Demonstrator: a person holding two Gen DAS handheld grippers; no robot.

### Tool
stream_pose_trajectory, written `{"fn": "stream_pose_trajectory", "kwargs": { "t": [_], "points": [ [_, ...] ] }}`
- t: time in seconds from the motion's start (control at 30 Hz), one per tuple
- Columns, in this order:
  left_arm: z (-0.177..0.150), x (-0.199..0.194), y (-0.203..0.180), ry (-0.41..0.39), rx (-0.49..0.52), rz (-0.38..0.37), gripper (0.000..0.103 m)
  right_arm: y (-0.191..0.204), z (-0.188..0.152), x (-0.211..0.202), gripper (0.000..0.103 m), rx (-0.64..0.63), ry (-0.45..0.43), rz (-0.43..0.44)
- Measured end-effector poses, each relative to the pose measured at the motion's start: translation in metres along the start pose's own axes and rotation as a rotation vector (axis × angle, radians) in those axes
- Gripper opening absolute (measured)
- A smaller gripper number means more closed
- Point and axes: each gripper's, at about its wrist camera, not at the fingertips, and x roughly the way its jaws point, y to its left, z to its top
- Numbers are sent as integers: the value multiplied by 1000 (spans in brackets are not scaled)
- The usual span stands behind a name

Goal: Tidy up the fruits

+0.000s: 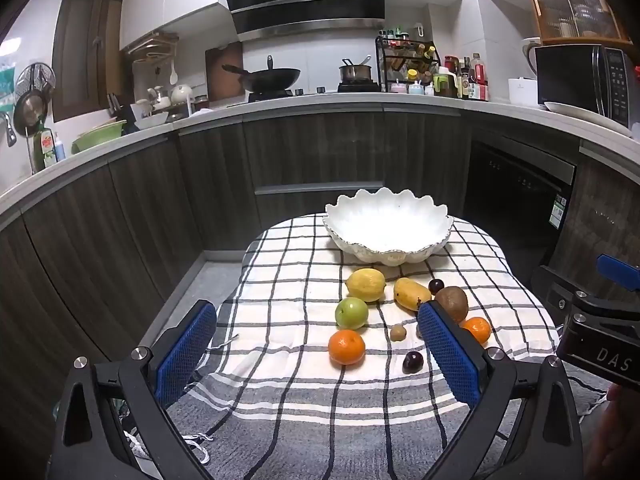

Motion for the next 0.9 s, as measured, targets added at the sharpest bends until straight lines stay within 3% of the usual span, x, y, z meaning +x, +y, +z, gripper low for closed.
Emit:
{"fn": "stream_pose_trajectory", "kwargs": {
  "t": [0.9],
  "points": [
    [6, -4, -4, -8, 6, -4, 103, -1, 1, -1, 102, -2, -7, 0]
  ]
}}
